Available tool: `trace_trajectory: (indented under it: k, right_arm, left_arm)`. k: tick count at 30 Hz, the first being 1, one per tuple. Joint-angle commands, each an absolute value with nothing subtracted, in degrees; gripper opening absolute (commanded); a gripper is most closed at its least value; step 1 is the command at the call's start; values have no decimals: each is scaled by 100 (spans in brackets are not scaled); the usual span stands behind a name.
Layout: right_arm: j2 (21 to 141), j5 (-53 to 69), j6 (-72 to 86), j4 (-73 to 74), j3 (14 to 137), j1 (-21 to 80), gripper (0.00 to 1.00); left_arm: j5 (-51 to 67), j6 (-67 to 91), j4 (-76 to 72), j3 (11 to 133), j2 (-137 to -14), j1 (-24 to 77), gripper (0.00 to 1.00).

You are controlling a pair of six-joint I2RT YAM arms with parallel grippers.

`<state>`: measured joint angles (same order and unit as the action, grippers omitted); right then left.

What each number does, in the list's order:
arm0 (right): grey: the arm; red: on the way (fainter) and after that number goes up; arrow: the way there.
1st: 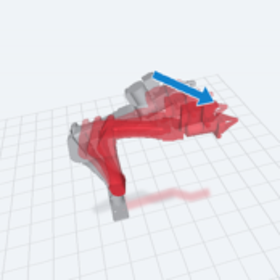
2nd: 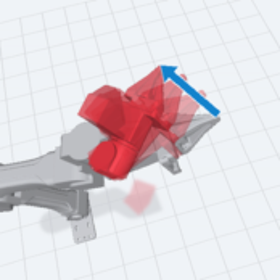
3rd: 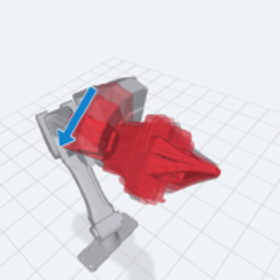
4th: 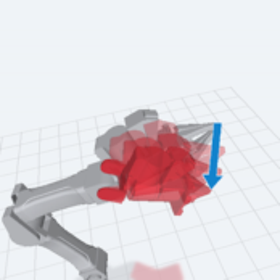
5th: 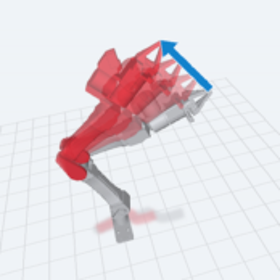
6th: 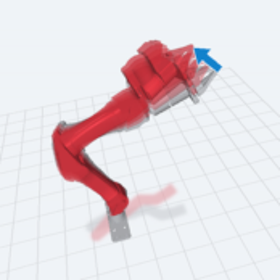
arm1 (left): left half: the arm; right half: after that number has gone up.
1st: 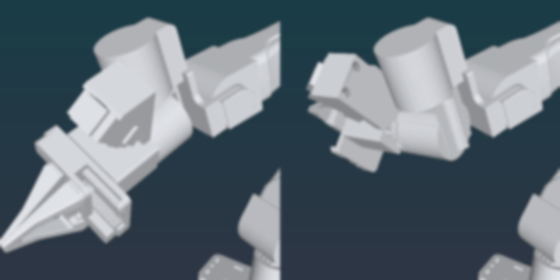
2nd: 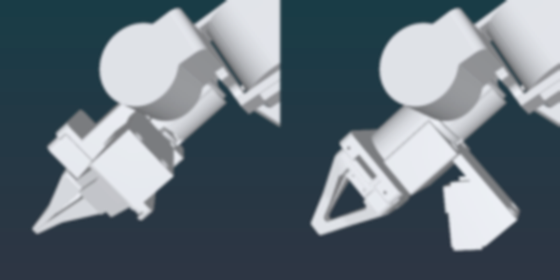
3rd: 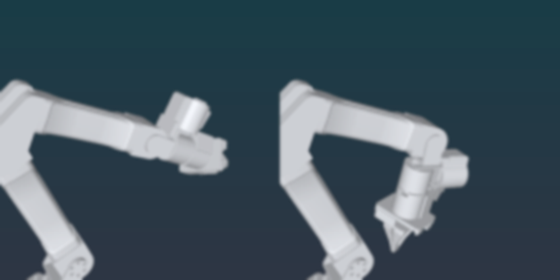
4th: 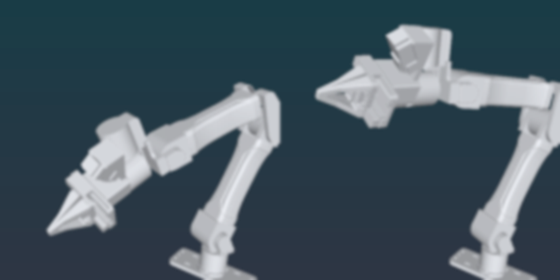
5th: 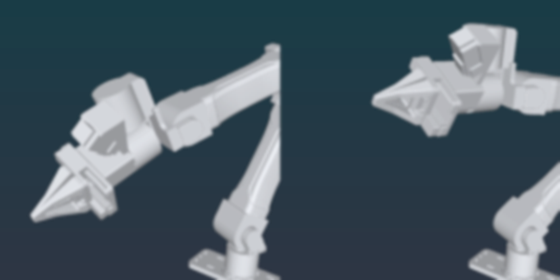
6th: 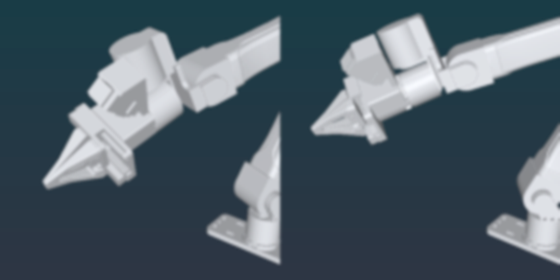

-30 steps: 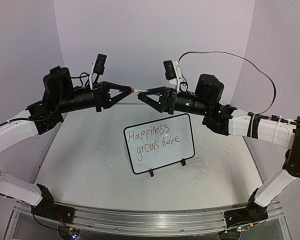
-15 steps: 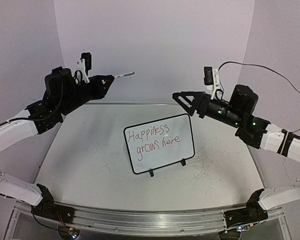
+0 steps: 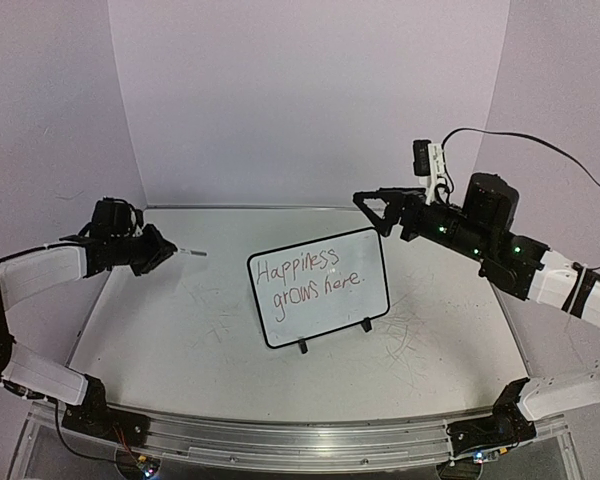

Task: Write a sentence on the whiteboard
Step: Place the whiteboard marker in the corner of the board.

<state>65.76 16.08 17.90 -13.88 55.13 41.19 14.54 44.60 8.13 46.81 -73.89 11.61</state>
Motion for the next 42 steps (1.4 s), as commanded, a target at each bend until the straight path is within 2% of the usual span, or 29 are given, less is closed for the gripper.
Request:
trace_trajectory:
  k: [1,8,13,15,18,22,25,30,32,36,39,42]
  right_arm:
    - [6485,1457,1658,-1395,5451,4147,98]
    - [6557,1503,1661,-1397,5429,4151,98]
    - [6473,1472,1703,-1397,5317,4148,98]
    - [6444,1438,1713,-1397,5267,4152,98]
    - [6457,1367,1705,-1405,5201,4149,98]
    - [6541,1341,1667,-1406,5190,4153,98]
    - [6583,1333,1636,-1402,5222,4147,98]
    - [6542,1141,1545,-1365,5289,4153,98]
    - [6473,940,1509,-1255,5325,4149,98]
    - [6323,318,1372,-891,5472,4152,98]
    - [6187,-206,1218,-462,5657,4153,98]
    - [5983,-692,1029,-134,5790,4152,98]
  left_arm:
    - [2724,5150,29,4176,-7186,1258,0]
    - [3015,5699,-1109,3174,-7650,1081,2]
    - [2967,5535,-1131,2964,-7931,942,4]
    - [2845,5488,-1130,2821,-7841,870,8]
    - [2669,5528,-1125,2593,-7657,800,19]
    - [2468,5650,-1125,2258,-7438,796,25]
    - [2339,5718,-1116,2096,-7224,799,34]
    - [1963,5684,-700,2121,-6824,796,57]
    - [1756,5630,-339,2230,-6688,796,73]
    - [1173,5669,737,2660,-6442,799,93]
    - [693,5820,1653,3063,-6190,798,99]
    - [-131,5787,2520,3622,-5786,799,100]
